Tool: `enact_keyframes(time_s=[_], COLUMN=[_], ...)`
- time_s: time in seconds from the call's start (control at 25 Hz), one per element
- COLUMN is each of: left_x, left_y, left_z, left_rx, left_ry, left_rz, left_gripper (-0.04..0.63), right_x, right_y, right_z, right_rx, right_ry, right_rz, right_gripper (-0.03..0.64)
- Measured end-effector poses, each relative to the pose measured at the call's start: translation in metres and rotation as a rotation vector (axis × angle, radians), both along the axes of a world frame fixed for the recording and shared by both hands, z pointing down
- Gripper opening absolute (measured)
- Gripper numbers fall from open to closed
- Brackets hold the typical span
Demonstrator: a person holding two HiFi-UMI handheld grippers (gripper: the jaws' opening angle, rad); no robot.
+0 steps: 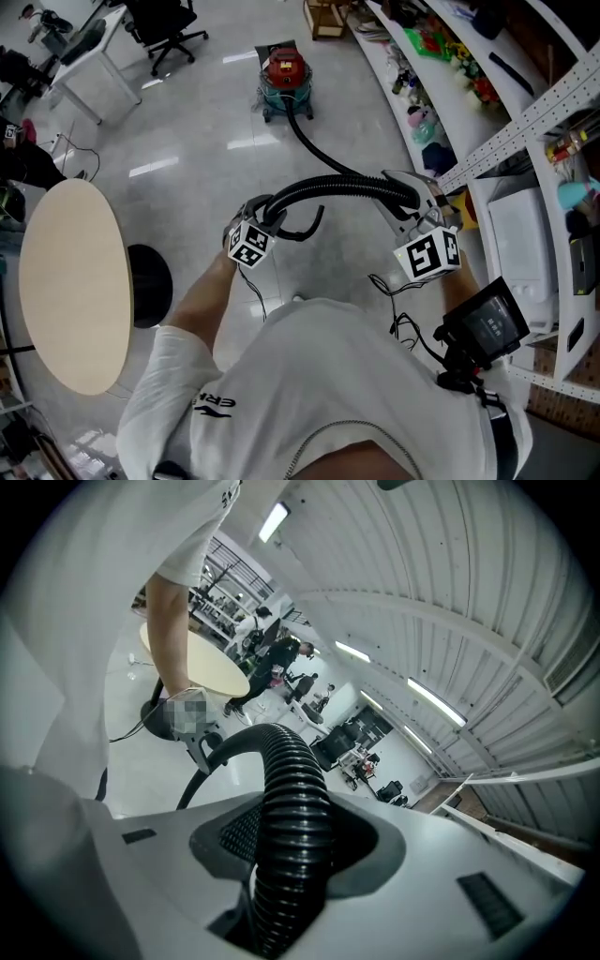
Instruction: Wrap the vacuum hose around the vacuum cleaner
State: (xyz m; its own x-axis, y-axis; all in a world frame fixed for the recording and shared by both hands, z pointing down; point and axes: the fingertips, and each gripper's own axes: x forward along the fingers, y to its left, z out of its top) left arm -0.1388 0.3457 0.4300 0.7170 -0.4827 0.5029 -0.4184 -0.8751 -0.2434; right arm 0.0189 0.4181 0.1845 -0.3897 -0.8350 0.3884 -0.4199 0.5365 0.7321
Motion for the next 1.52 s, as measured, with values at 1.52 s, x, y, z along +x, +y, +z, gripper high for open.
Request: enact_keyframes(time_s=[1.52], left_x=[0.105], left_y=[-0.187], left_z=[-0.061], left_rx=[0.111], left_ry=[-0.292], left_rz=[-0.029], left_gripper=[0.167], right_x=[0.246], right_y=[-0.213], right_z=[0.117], right_rx=[-0.221], right_ry=[-0.087], right_rz=[0.217], right_gripper=[0.163])
